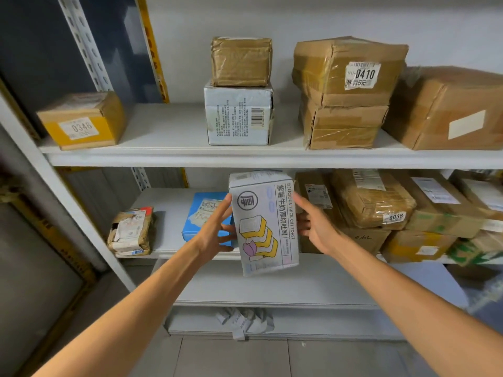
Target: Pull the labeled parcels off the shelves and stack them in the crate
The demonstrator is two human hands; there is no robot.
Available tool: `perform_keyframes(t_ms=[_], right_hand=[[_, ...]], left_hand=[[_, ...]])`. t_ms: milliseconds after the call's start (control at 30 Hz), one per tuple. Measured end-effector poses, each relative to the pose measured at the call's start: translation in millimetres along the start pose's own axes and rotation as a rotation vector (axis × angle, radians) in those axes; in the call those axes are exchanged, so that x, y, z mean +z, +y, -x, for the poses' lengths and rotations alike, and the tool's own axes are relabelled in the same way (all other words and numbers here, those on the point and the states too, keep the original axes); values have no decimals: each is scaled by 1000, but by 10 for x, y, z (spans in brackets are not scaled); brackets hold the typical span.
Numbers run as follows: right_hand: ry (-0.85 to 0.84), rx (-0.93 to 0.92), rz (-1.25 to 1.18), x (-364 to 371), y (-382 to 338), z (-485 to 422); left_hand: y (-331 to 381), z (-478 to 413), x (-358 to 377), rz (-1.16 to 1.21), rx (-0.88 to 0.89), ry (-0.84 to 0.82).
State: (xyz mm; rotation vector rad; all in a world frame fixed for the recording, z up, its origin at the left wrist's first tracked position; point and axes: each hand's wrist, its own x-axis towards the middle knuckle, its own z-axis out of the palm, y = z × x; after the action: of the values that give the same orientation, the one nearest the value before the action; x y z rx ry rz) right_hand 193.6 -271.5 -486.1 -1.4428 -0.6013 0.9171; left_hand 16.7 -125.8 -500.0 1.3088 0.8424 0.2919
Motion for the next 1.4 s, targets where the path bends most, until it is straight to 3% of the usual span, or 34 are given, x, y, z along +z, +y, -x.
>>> perform_keyframes(t_ms=[133,267,433,533,700,1000,1133,1400], right_hand=[[45,40,-23,48,-7,-38],[14,42,-32,-29,93,-79],[-87,15,93,-52,228,-56],[-153,-12,-78,43,206,-145],[-85,-51,-14,354,286,-332],[-81,-14,-118,916,362,-1031],[-58,-6,-204,1192,376,-1442],[-15,42,-108,1366,736,-1691]], left_hand=[[-22,8,30,44,-17,12],[-105,-29,33,159,92,67],[-176,-114,-225,56,170,-98],[-231,-117,-292,90,186,-149],[-366,-200,-444,262,99,5],[-50,-612,-1094,-21,181,40],[64,-969,-1390,-57,172,102],[-253,-1306,-1651,-56,150,78]])
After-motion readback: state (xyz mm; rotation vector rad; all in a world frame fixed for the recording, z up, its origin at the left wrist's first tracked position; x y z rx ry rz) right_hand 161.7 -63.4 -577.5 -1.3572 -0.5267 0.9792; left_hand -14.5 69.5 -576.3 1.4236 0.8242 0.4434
